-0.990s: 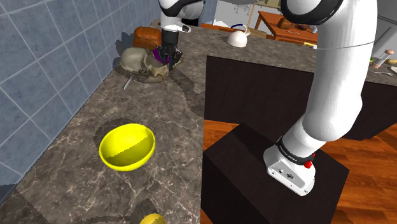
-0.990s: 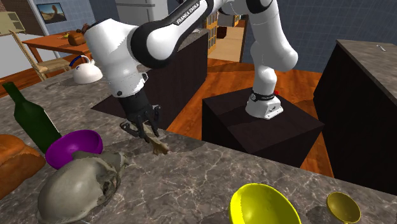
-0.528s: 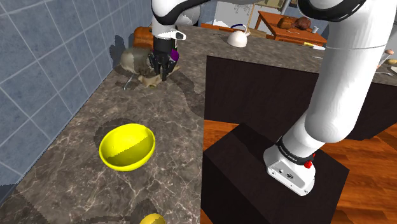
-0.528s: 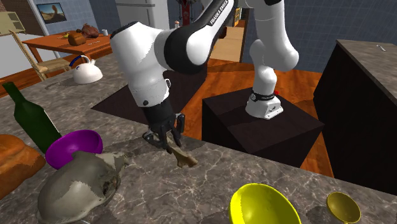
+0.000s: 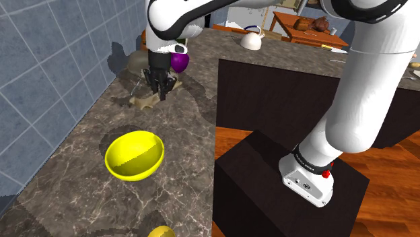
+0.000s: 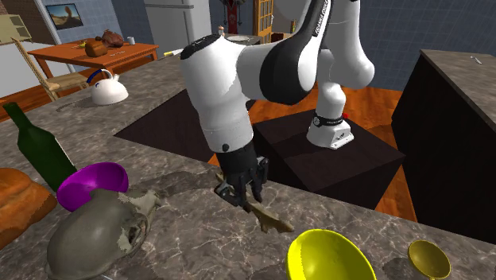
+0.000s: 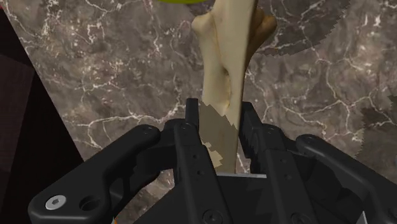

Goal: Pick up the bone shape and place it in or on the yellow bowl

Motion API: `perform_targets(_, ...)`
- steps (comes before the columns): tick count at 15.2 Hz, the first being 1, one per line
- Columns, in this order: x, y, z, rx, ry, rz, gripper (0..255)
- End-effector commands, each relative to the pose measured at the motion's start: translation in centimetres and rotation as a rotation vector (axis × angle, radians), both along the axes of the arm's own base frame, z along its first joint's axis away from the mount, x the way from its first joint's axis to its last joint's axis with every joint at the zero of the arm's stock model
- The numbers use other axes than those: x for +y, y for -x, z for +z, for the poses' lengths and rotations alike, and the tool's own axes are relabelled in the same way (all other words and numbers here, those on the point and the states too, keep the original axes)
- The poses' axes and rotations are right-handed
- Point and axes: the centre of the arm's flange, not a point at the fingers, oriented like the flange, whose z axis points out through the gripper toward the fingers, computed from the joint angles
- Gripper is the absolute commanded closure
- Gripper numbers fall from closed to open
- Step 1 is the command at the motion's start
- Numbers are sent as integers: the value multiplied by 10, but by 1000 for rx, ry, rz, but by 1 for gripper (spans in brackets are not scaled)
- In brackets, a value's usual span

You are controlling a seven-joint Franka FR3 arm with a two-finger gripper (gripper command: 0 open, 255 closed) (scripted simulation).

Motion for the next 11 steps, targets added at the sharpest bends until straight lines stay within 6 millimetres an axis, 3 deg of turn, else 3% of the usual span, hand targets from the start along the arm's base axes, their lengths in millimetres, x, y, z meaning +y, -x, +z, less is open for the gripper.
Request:
perform_targets(1, 21, 16, 1, -1, 0, -1, 255)
perform_targets(11, 129, 92, 1, -1, 0, -1, 255)
